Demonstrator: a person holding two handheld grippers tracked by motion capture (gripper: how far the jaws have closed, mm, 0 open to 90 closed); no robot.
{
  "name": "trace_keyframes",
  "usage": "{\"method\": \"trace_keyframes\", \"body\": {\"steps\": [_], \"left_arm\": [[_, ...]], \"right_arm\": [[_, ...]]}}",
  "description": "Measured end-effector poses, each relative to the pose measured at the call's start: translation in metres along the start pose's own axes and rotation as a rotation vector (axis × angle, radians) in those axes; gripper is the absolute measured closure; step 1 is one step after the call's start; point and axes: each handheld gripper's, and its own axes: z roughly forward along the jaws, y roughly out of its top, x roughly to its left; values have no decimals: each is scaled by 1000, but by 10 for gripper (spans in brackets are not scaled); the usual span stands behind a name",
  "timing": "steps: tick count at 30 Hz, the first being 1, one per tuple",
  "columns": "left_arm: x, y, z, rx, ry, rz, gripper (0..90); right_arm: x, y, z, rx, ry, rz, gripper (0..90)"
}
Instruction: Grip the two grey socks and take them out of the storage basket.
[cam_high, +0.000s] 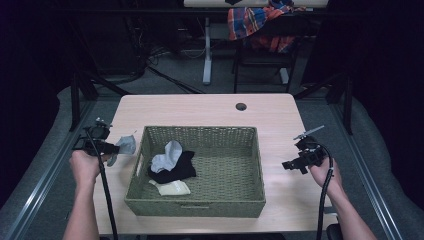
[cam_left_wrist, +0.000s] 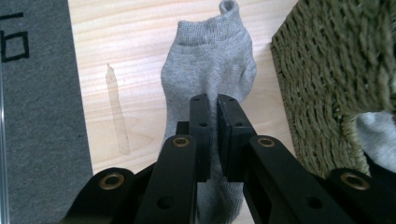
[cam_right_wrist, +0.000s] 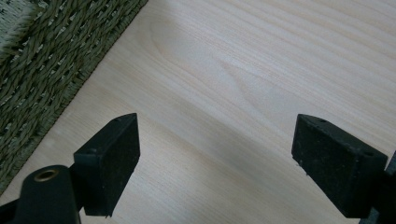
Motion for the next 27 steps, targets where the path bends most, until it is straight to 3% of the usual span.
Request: {"method": "trace_keyframes", "body": {"steps": [14, 27], "left_arm": [[7, -6, 17, 54, 8, -26, 856], [6, -8, 31, 108, 7, -19, 855]], "right_arm": [[1, 0, 1, 5, 6, 5, 151], [1, 0, 3, 9, 8, -5, 151]]}}
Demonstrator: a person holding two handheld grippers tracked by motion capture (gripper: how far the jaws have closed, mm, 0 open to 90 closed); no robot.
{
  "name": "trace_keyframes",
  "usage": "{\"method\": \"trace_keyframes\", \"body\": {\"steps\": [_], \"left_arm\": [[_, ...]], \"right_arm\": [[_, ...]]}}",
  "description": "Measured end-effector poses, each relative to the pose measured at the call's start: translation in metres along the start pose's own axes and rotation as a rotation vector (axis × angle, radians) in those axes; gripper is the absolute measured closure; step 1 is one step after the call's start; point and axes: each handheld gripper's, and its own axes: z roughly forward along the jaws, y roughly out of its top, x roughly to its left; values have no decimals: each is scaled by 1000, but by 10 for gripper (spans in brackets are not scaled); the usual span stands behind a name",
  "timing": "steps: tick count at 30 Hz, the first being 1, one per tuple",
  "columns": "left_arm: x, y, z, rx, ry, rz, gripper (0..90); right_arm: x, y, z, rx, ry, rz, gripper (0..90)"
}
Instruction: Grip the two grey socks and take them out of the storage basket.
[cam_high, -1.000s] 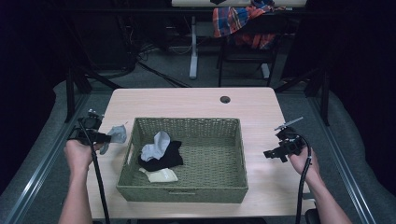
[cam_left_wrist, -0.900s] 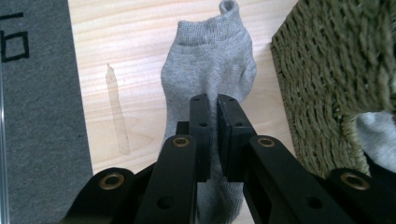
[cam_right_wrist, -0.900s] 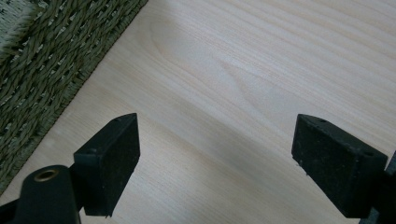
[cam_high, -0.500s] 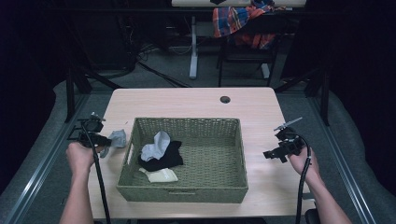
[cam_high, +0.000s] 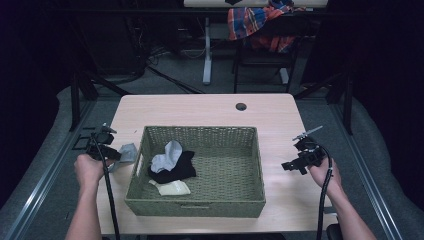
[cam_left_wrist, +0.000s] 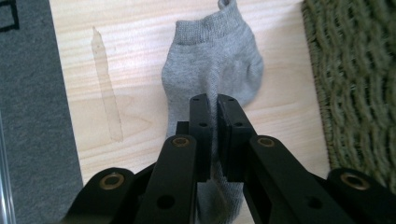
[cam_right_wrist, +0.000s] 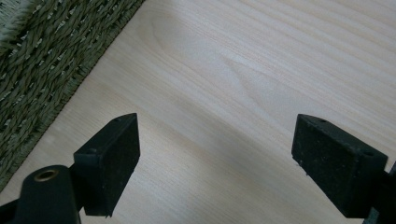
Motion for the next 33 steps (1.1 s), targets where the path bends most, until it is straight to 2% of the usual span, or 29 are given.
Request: {"method": "trace_keyframes", "body": {"steps": [5, 7, 8, 10, 13, 15, 17, 19, 21, 24, 26, 30, 31, 33], "left_arm": [[5, -1, 7, 28, -5, -20, 837], [7, -2, 8, 29, -15, -32, 785], [8, -1, 7, 29, -25, -38, 718], [9, 0, 2, 13, -45, -73, 519], [6, 4, -17, -71, -58, -106, 330], [0, 7, -32, -123, -45, -93, 207], [-8, 10, -48, -159, -58, -68, 152], [-17, 13, -59, -184, -53, -45, 135], [-26, 16, -66, -198, -53, -17, 77], [-42, 21, -72, -214, -59, 23, 30], [-52, 24, -75, -221, -57, 49, 6], [-65, 28, -75, -211, -53, 86, 1], [-68, 29, -74, -207, -58, 97, 2], [-74, 31, -73, -200, -64, 108, 2]], "right_arm": [[0, 0, 1, 6, -1, -4, 152], [1, 0, 2, -1, 1, 9, 152], [1, 0, 2, 2, 7, 8, 152], [1, 0, 2, 2, 6, 8, 152], [1, 0, 2, -2, 11, 13, 152], [1, 0, 2, -1, 10, 12, 152], [1, 0, 2, -3, 3, 10, 152], [1, 0, 2, 6, 4, 6, 152], [1, 0, 2, 11, 1, 3, 152], [1, 1, 2, 3, 11, 10, 152], [0, 1, 2, 18, 5, 0, 152], [2, 0, 3, -17, 3, 21, 152], [0, 1, 1, 3, 6, 5, 152], [0, 1, 0, 6, 1, -1, 152]]}}
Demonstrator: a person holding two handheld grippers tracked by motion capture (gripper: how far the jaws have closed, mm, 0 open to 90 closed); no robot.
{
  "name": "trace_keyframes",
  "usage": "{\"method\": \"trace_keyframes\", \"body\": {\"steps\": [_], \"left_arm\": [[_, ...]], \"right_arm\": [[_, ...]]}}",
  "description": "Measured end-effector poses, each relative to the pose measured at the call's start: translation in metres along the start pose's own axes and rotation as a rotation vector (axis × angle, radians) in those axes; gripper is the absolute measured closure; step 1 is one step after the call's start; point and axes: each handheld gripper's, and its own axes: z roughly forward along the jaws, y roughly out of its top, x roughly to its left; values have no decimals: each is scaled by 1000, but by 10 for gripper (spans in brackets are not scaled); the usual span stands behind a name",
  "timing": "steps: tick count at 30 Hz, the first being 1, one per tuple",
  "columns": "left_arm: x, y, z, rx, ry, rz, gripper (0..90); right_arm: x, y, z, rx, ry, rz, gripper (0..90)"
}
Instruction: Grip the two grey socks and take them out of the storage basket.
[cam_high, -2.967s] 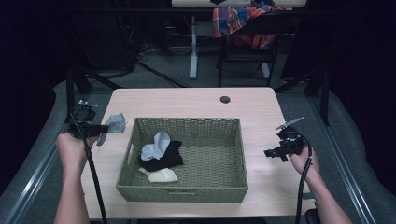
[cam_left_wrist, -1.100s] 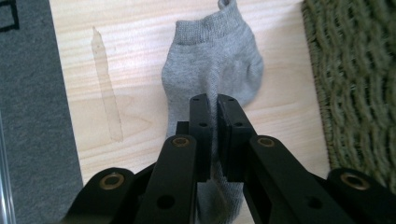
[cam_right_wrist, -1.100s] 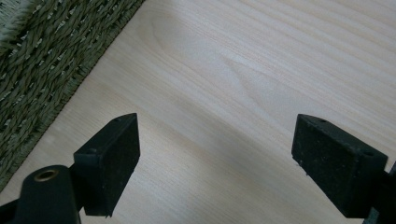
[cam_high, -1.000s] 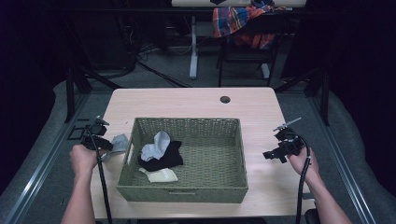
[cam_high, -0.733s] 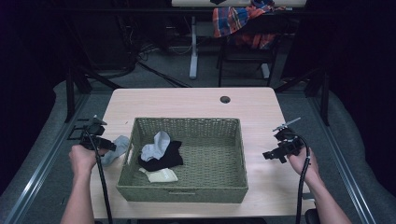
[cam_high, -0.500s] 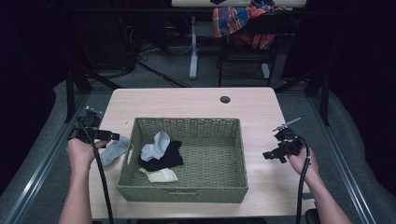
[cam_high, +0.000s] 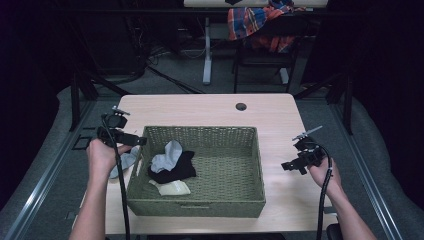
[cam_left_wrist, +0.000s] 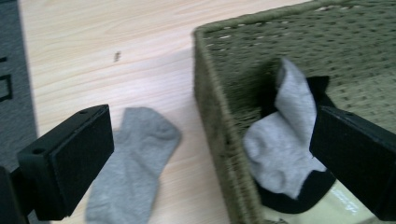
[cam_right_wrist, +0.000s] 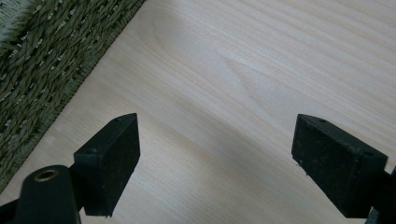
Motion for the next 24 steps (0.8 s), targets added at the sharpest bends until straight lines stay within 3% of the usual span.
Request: {"method": "trace_keyframes", "body": {"steps": [5, 16, 19, 22, 24], "left_arm": [[-15, 4, 3, 1, -4, 36, 4], [-40, 13, 24, 60, -11, 110, 19], [-49, 14, 34, 102, -28, 143, 152], [-55, 15, 45, 148, -58, 161, 161], [-60, 15, 53, 165, -76, 172, 212]], "right_arm": [[1, 0, 0, -6, 7, 4, 152], [0, -3, -1, -2, -3, 6, 152], [0, -3, -2, -3, -3, 6, 152], [1, -3, -1, -5, -2, 5, 152], [1, -3, -1, -7, 4, 11, 152]]}}
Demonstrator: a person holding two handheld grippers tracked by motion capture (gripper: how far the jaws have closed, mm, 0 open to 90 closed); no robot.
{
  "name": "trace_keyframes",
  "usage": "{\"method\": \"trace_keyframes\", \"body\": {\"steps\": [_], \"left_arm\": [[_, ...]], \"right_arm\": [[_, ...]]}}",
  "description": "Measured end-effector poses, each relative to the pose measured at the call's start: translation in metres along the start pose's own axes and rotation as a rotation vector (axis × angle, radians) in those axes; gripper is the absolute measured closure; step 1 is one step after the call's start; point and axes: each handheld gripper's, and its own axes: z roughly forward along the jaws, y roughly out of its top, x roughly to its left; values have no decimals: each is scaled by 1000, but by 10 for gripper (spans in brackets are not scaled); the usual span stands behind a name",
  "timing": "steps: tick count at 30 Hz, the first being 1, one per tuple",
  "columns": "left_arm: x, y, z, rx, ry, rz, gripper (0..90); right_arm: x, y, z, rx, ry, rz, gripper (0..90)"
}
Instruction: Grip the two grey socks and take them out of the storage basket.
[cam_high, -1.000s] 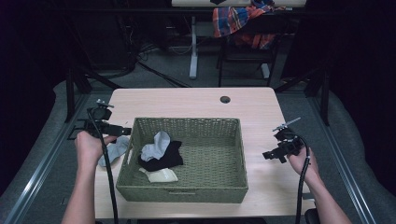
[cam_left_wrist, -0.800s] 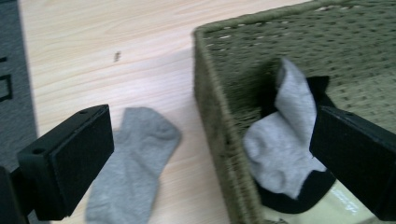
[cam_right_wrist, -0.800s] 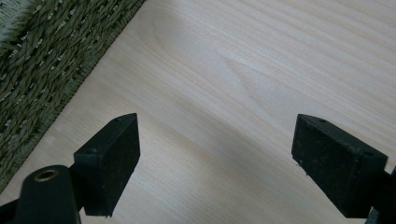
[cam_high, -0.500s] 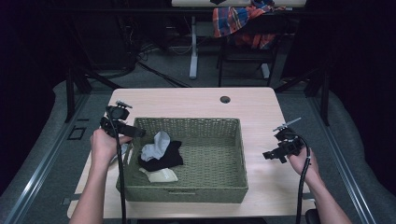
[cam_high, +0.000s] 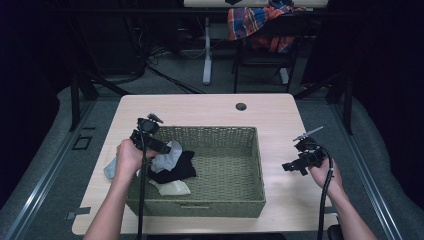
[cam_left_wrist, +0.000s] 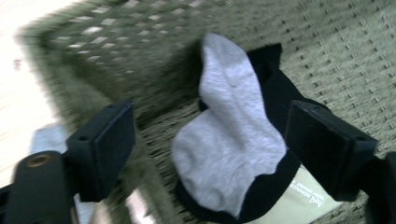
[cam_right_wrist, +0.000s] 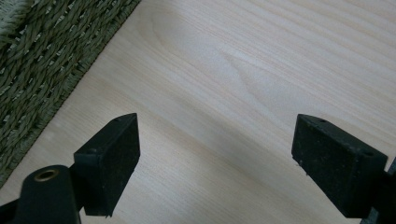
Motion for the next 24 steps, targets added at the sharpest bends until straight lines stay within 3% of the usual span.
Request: {"method": "trace_keyframes", "body": {"steps": [5, 11, 13, 15, 16, 19, 24], "left_arm": [[-8, 4, 18, 58, -20, 24, 324], [-17, 6, 34, 106, 5, 67, 535], [-17, 5, 39, 123, 10, 70, 550], [-17, 4, 41, 130, 11, 81, 685], [-18, 4, 42, 130, 12, 90, 685], [-21, 3, 37, 105, 14, 110, 830], [-21, 3, 19, 55, 2, 121, 853]], "right_arm": [[-1, 0, -2, 14, -9, -16, 152], [0, 0, -1, 9, -13, -13, 152], [-1, 0, -1, 11, -12, -17, 152], [0, 0, -2, 9, -14, -14, 152], [0, 0, -2, 9, -14, -14, 152], [0, 0, -1, 1, -10, -10, 152], [1, -1, -1, -18, -7, 11, 152]]}}
